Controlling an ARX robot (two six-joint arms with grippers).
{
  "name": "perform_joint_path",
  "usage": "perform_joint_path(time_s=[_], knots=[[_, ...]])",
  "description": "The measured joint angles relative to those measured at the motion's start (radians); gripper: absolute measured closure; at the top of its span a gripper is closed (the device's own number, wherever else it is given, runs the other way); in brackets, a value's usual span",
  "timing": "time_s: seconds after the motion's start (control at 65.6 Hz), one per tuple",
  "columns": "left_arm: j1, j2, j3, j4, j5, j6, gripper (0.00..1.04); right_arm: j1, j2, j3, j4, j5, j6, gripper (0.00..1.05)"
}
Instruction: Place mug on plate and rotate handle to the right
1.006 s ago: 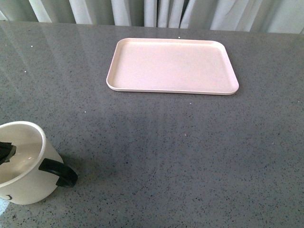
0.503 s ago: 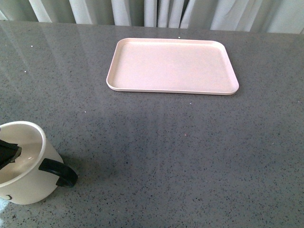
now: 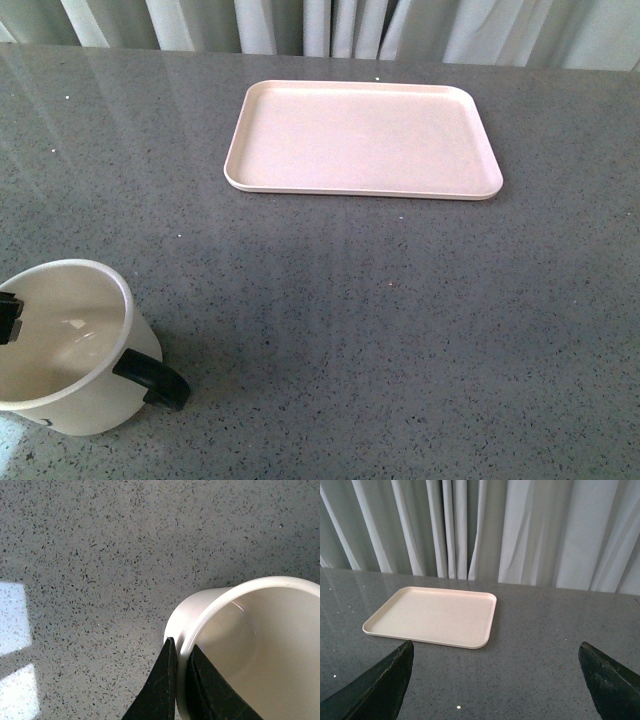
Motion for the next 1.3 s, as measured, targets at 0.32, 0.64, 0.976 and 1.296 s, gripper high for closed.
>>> perform_joint_path(time_s=[0.32,0.64,0.976,1.296], knots=[[-0.021,0.021,0.19,-0.07,-0.002,-0.019,1.03,0.0,0.0,0.0,0.0,0.0,0.0,0.09],[-0.046,0.22,0.47,-0.056,0.039,-0.071,1.03,0.0,0.0,0.0,0.0,0.0,0.0,0.09],[-0.121,0.509,0.836,-0.136,0.079,-0.079,1.03,0.0,0.0,0.0,0.0,0.0,0.0,0.09],[-0.158,0.693,1.1,-0.233,0.09,-0.071,1.03,0.0,0.0,0.0,0.0,0.0,0.0,0.09]])
